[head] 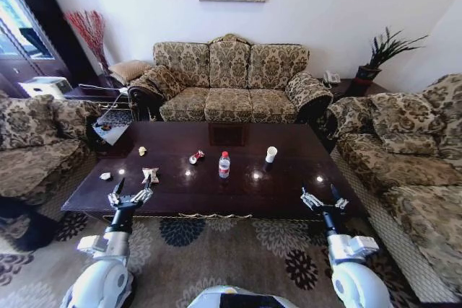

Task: Move to the front of the table and place the trash on the table into the trash bin.

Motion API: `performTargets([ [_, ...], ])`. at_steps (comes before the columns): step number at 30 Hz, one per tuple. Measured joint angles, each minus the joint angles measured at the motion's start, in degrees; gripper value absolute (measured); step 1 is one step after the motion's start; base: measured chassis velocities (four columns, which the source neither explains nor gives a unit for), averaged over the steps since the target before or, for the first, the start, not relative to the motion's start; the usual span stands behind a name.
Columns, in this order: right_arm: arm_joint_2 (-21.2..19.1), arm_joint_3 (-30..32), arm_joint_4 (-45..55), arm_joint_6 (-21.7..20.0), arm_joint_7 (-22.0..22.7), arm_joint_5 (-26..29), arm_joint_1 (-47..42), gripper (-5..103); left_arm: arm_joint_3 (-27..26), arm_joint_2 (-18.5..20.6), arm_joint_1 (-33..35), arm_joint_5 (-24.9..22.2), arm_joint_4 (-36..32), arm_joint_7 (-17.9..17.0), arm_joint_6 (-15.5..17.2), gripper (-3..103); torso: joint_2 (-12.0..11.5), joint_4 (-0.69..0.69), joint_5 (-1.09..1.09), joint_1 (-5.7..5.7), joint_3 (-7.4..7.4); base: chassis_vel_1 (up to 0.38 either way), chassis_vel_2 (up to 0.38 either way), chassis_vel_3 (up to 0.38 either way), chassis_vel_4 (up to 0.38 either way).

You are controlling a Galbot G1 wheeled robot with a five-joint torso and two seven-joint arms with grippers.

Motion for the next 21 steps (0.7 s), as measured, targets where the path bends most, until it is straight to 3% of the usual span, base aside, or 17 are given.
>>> performTargets([
  [10,-0.4,0.2,-0.2,1.0,-0.8,-1.4,-0.2,100,2.2,-0.3,0.4,0.5,-3.2,-0.7,2.8,95,0.0,0.0,0.0,0.0,0.0,0.0,0.0,0.0,0.0],
  [14,-0.8,0.1,-1.3,1.3,-0.9,-0.6,0.1,100,2.1,-1.9,0.7,0.5,-3.6,-0.7,3.0,101,0.0,0.0,0.01,0.0,0.0,0.0,0.0,0.0,0.0],
  [21,-0.6,-0.2,-1.2,0.6,-1.0,0.9,1.3,100,2.9,-3.5,1.2,0.7,-3.4,-0.8,3.2,97,0.0,0.01,0.0,0.0,0.0,0.0,0.0,0.0,0.0],
])
